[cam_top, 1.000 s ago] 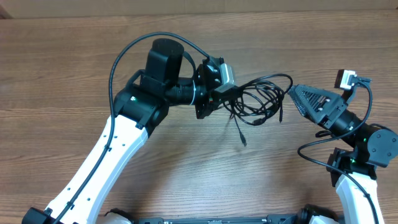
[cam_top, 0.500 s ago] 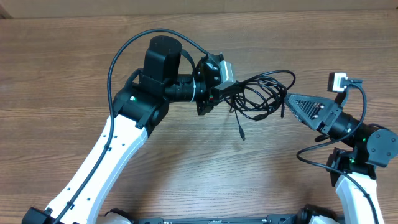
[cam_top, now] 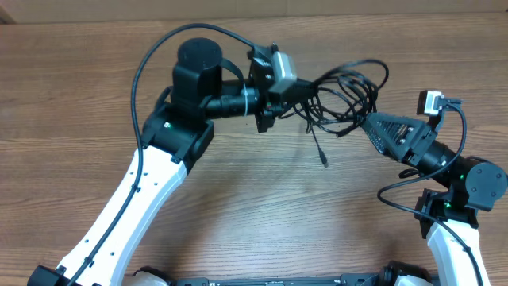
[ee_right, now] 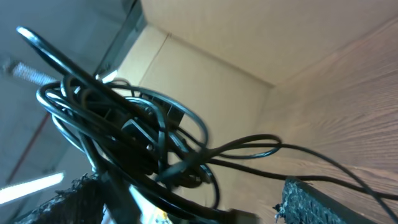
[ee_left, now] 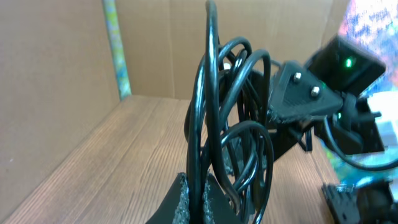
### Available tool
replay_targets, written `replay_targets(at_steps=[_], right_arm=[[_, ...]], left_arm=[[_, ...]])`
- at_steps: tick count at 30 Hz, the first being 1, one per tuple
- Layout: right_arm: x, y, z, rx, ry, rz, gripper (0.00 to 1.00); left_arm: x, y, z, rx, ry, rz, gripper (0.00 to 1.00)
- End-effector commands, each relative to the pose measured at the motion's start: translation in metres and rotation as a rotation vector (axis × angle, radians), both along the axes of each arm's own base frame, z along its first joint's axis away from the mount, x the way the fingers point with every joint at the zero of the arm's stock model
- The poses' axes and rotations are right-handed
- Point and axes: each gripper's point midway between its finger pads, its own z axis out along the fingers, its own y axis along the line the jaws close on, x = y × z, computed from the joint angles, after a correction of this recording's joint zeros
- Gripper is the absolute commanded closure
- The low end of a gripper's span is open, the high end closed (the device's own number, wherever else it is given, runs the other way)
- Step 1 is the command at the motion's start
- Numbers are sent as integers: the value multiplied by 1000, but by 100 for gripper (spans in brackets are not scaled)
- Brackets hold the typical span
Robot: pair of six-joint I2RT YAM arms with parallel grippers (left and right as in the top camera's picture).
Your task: Untangle cables
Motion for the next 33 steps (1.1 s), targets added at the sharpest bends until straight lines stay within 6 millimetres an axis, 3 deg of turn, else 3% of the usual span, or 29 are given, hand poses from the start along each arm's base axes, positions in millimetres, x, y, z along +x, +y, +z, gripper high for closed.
replay_targets(at_steps=[1, 12, 21, 33], right_arm=[[13, -8, 9, 54, 31, -70, 12], [21, -13, -1, 83, 108, -102, 12], [20, -12, -2, 79, 112, -90, 29], [16, -8, -4, 64, 112, -57, 29]], left_arm=[[1, 11, 19, -57, 88, 1, 96], [-2, 15, 22, -67, 86, -31, 96], [-11, 7, 22, -63, 68, -66, 96], [-25, -7, 22, -55, 1, -119, 96]])
